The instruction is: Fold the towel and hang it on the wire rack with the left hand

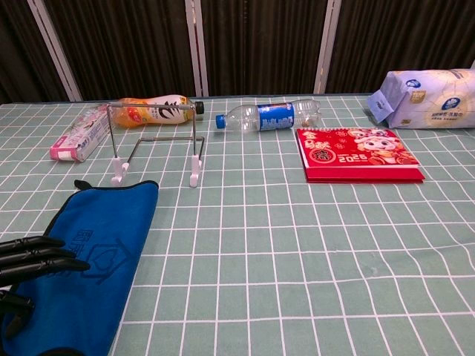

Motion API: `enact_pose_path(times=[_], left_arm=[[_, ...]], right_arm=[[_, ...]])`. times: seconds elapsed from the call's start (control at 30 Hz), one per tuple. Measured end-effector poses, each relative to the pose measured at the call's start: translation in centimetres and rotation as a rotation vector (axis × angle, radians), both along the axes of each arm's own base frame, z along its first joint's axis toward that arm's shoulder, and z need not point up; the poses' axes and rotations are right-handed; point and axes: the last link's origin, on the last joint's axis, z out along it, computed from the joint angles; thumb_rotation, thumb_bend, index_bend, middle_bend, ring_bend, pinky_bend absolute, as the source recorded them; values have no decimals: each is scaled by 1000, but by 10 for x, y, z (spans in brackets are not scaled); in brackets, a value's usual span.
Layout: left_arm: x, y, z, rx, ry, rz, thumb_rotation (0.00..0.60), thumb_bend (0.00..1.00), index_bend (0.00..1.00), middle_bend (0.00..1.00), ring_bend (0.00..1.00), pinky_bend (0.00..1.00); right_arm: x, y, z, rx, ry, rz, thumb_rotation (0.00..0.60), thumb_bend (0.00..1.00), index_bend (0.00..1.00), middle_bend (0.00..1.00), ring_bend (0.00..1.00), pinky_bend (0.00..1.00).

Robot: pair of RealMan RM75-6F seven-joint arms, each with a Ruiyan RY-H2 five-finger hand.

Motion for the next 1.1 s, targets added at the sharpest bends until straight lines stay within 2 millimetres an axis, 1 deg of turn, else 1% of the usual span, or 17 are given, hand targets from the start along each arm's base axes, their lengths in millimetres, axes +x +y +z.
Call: enact_pose_path(times=[0.33, 0.4, 0.43, 0.47, 0.53, 0.6, 0.63, 0.67, 0.7, 0.73, 0.77, 0.87, 0.97, 1.0, 1.03, 1.07, 1.1], left_arm=[[-10, -2, 4, -7, 59, -9, 600, 494, 686, 0, 0, 0], [-11, -2, 4, -8, 63, -6, 600, 495, 631, 0, 0, 0], [-11, -3, 4, -9, 64, -3, 600, 493, 570, 0, 0, 0], [-12, -3, 4, -10, 63, 0, 600, 493, 546, 0, 0, 0], [-12, -3, 4, -12, 62, 4, 600, 492, 456, 0, 0, 0], [-13, -3, 5, -9, 64, 3, 600, 456, 286, 0, 0, 0], [-14, -2, 7, -5, 63, 3, 600, 397, 153, 0, 0, 0], [-14, -2, 8, -5, 62, 3, 600, 321, 57, 0, 0, 0], [-14, -2, 9, -3, 58, 5, 600, 272, 19, 0, 0, 0], [-13, -1, 11, 2, 51, 5, 600, 223, 0, 0, 0, 0], [-12, 0, 14, 8, 44, 4, 600, 194, 0, 0, 0, 0], [-6, 4, 24, 48, -4, -4, 600, 180, 0, 0, 0, 0], [6, 13, 36, 104, -76, 3, 600, 163, 0, 0, 0, 0], [10, 16, 39, 119, -92, 11, 600, 153, 0, 11, 0, 0], [15, 21, 42, 141, -110, 24, 600, 138, 0, 89, 36, 0], [19, 25, 44, 157, -121, 35, 600, 125, 0, 226, 137, 33], [24, 29, 46, 172, -130, 46, 600, 119, 0, 347, 242, 101]], right_arm=[[0, 0, -2, 2, 8, -6, 600, 0, 21, 0, 0, 0], [0, 0, -2, 2, 8, -6, 600, 0, 22, 0, 0, 0], [0, 0, -2, 3, 8, -7, 600, 0, 23, 0, 0, 0], [0, 0, -3, 4, 9, -7, 600, 0, 24, 0, 0, 0], [0, 0, -3, 4, 9, -7, 600, 0, 24, 0, 0, 0], [0, 0, -2, 3, 9, -7, 600, 0, 26, 0, 0, 0], [0, 0, -2, 3, 9, -7, 600, 0, 26, 0, 0, 0], [0, 0, -2, 3, 9, -8, 600, 0, 27, 0, 0, 0], [0, 0, -2, 2, 8, -8, 600, 0, 27, 0, 0, 0], [0, 0, -2, 2, 8, -9, 600, 0, 27, 0, 0, 0], [0, 0, -2, 2, 8, -9, 600, 0, 27, 0, 0, 0], [0, 0, -2, 3, 5, -7, 600, 0, 28, 0, 0, 0], [0, 0, -2, 5, 3, -7, 600, 0, 29, 0, 0, 0], [0, 0, -2, 5, 3, -7, 600, 0, 29, 0, 0, 0], [0, 0, -2, 5, 3, -7, 600, 0, 28, 0, 0, 0], [0, 0, -2, 5, 3, -6, 600, 0, 28, 0, 0, 0], [0, 0, -2, 6, 3, -6, 600, 0, 28, 0, 0, 0]])
